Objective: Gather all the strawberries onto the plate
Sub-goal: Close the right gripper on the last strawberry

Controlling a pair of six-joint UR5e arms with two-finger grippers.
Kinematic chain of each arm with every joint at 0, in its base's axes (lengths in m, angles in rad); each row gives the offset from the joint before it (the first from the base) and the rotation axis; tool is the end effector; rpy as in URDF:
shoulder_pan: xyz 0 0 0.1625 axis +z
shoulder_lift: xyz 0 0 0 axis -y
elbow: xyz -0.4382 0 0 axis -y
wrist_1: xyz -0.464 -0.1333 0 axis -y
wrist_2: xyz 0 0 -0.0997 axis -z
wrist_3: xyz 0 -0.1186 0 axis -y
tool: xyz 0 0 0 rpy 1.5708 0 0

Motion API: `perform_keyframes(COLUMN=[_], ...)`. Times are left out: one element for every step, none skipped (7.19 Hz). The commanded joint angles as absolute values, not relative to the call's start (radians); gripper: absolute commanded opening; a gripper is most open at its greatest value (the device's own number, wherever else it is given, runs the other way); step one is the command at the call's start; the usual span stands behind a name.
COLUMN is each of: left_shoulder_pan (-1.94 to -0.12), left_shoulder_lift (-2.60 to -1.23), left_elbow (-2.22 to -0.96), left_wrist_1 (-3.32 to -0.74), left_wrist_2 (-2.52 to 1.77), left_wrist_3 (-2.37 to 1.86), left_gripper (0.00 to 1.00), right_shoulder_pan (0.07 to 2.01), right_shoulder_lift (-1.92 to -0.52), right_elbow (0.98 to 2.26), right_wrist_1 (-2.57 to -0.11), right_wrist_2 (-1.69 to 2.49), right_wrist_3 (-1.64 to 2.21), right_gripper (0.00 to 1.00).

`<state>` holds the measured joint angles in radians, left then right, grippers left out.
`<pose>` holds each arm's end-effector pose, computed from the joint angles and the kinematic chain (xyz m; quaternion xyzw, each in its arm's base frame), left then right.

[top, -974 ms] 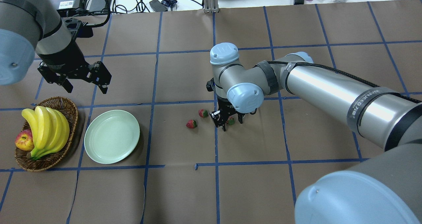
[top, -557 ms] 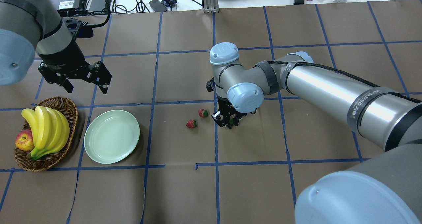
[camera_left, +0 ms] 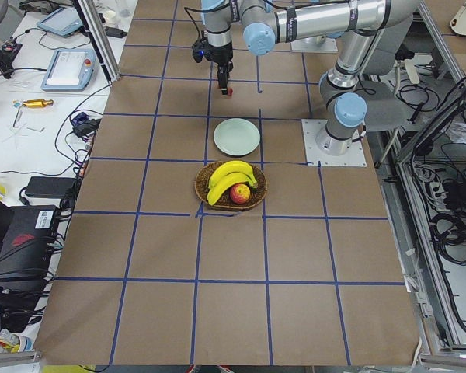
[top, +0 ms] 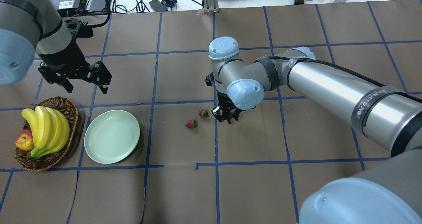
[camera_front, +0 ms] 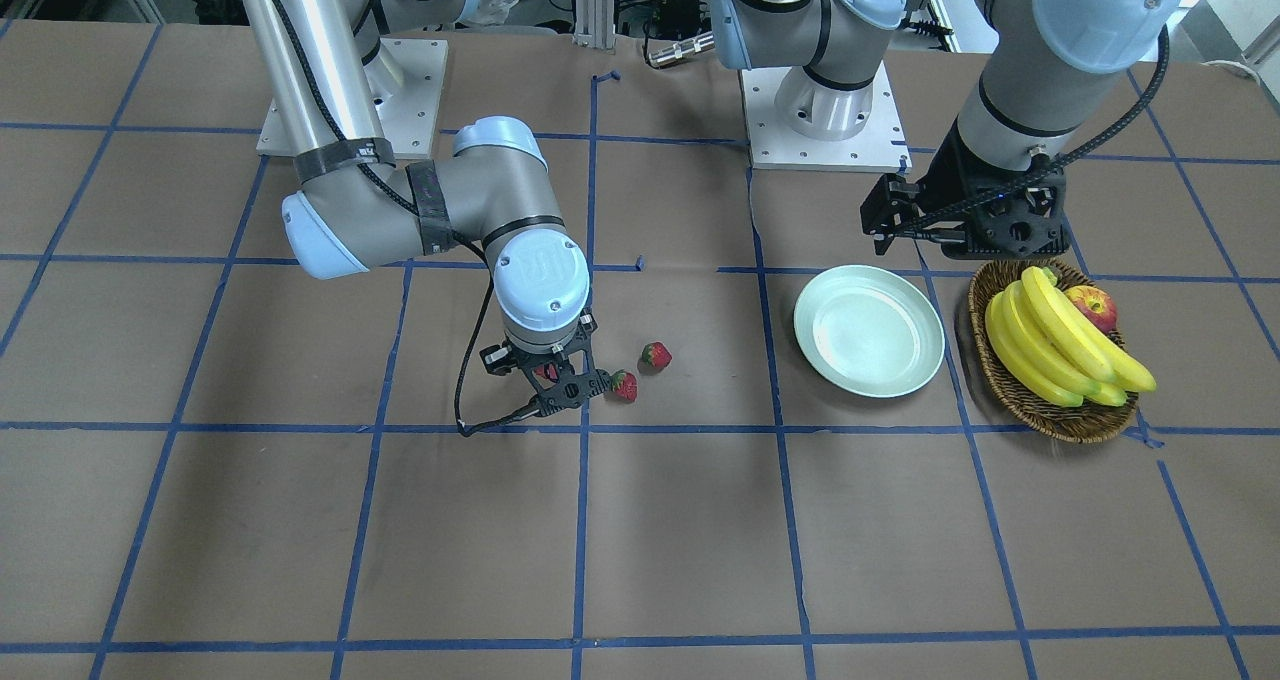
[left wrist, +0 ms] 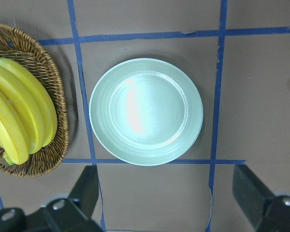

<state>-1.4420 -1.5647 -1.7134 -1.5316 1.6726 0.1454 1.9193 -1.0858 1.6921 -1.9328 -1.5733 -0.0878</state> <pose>-0.0503 -0.5558 0.4104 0.0108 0.9975 0.0551 0.0437 0.3482 -0.5689 0.1466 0.2150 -0.9690 -0.1206 0.0171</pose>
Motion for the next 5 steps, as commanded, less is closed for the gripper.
perform_keyframes(left_shoulder_pan=[-1.442,-1.442,-1.442,-1.442,-1.442], left_shoulder_lift=[-1.562,-1.563,-1.563,-1.565,-1.565], left_elbow=[-1.710,-1.709,-1.710,-1.710,-1.709], left_wrist_1=[-1.531,-1.529,-1.529,-1.529,-1.529], left_wrist_2=[1.677,1.677,1.675,1.669,1.675], left_wrist_3=[0.153,0.150,0.149,0.146,0.149], left_gripper=[1.00,1.00,1.00,1.00,1.00], right_shoulder_pan=[1.928,1.946,1.988,2.031,2.072], right_shoulder_lift=[-1.111,-1.111,-1.109,-1.095,-1.071], right_elbow=[1.632,1.629,1.620,1.582,1.542], right_wrist_1=[-1.921,-1.921,-1.928,-1.931,-1.930], right_wrist_2=[-1.569,-1.566,-1.565,-1.563,-1.556], right_wrist_3=[-0.054,-0.026,-0.008,0.058,0.073], right_gripper=[0.00,0.00,0.00,0.00,0.00])
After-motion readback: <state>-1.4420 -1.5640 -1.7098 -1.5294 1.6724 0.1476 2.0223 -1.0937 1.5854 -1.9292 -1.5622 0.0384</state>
